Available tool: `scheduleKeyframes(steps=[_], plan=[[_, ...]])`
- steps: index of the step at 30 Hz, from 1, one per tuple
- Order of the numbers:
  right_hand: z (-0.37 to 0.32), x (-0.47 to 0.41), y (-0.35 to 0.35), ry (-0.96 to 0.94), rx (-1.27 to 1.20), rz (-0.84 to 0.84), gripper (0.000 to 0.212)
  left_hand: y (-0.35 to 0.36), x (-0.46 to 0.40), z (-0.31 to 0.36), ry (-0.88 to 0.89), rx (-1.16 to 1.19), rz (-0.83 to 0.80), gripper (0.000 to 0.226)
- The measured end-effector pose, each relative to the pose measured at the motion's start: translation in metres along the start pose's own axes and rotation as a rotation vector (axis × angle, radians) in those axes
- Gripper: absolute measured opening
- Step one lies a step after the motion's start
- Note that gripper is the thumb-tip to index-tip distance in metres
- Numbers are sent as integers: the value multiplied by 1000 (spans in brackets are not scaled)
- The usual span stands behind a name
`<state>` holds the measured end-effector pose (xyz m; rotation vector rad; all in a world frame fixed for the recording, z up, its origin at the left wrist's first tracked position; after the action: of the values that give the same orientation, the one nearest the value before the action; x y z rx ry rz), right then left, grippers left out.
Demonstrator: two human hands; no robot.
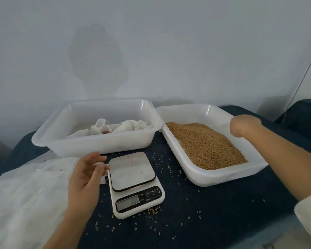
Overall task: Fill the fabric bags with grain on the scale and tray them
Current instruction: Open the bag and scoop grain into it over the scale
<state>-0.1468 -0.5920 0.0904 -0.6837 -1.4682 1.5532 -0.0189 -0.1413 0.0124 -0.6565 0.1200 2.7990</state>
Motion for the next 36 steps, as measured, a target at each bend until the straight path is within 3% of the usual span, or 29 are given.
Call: scheduleKeyframes(steps=[2,5,7,10,15,18,22,25,29,31,33,36], plan=[[-7,1,17,-30,51,-76,16,-10,1,-7,-20,-20,47,41],[-16,9,33,-84,-27,-162,38,-21,4,-18,-47,-32,84,37],[-15,5,41,-90,-205,-197,35,-26,6,-25,-68,-25,100,36],[-16,7,42,-131,-312,-164,15,-31,8,-31,-85,3,140,36],[-28,6,56,-154,-506,-204,15,-32,11,-40,-133,44,186,32],[-42,11,58,-228,-559,-213,31,-34,11,-41,-145,39,204,31],[-69,28,62,-374,-505,-300,39,-37,12,-42,-163,0,227,28],[-86,34,58,-490,-456,-277,47,-39,12,-42,-162,-53,208,25],[-84,37,42,-560,-415,-137,38,-37,14,-43,-172,-169,154,23],[-74,35,29,-530,-346,3,30,-34,14,-45,-187,-205,116,24],[-62,32,22,-449,-295,43,8,-31,14,-47,-201,-218,82,24],[-36,27,23,-252,-174,-6,16,-30,14,-48,-215,-237,64,28]])
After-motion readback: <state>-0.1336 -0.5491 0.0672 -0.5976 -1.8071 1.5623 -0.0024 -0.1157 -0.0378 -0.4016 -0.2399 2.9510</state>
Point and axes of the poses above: each hand's wrist, its own x-axis away from the middle knuckle, its own y-axis out of the palm, z = x × y, the point moved 6 cm from there along -x, towards the middle knuckle, and after that the axes turned 4 degrees about -z, right-handed, at the moved point
